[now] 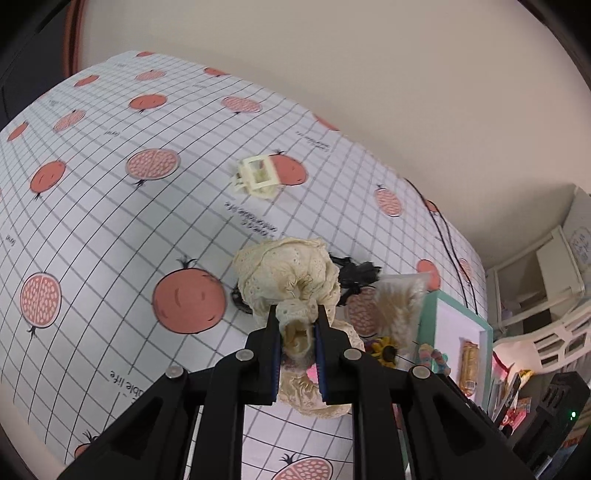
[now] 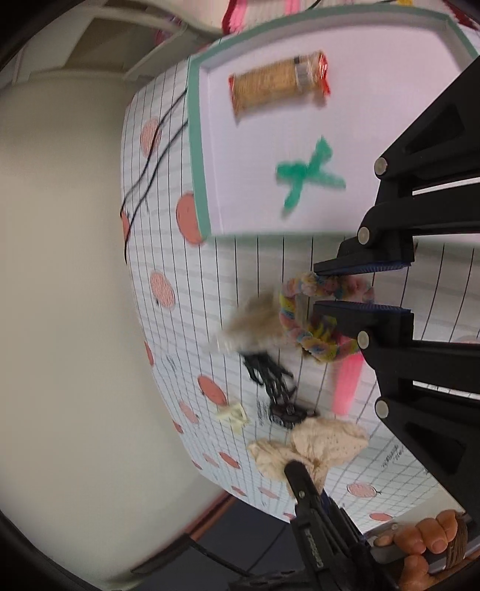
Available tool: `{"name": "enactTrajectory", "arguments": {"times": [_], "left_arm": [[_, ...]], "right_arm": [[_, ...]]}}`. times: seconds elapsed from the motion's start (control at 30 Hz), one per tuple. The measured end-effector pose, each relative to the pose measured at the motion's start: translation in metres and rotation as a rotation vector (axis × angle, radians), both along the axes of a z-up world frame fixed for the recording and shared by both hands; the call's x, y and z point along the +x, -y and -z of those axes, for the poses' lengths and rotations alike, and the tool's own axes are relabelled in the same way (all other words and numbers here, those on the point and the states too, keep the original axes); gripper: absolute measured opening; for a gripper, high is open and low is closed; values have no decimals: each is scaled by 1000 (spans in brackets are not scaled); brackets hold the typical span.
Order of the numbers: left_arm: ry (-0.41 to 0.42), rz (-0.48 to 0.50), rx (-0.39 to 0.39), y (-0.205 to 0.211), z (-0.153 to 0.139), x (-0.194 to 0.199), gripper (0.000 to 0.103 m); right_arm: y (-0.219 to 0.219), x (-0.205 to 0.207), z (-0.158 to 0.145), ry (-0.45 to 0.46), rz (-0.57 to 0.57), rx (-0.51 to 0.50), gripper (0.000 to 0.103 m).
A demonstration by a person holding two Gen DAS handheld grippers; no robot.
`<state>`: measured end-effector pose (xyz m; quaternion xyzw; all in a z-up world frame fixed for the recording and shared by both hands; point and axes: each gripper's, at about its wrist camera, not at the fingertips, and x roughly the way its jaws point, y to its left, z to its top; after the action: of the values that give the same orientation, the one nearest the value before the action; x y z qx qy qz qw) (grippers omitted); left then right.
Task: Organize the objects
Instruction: 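Carry the lace cloth and rainbow band over the tray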
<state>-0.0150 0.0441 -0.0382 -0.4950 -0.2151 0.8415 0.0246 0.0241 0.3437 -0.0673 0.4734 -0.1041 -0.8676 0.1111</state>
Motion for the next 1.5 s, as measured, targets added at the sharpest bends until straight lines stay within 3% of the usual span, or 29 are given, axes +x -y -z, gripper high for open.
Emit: {"name": "enactTrajectory", "arguments": {"times": [0.3, 0.77, 1.3, 1.5], "left_arm": [[-50, 95, 3, -40, -7, 6, 16], [-112, 355, -68, -132, -6, 28, 16], [-66, 523, -36, -216, 18, 54, 17], [-56, 625, -107, -254, 29, 67, 17]], "right_arm": [[-66, 5, 2, 23, 149, 0, 14], [-134, 17, 12, 71, 300, 21, 15], [-156, 23, 19, 93, 365, 32, 15], [-158, 23, 22, 103, 368, 28, 15]]}}
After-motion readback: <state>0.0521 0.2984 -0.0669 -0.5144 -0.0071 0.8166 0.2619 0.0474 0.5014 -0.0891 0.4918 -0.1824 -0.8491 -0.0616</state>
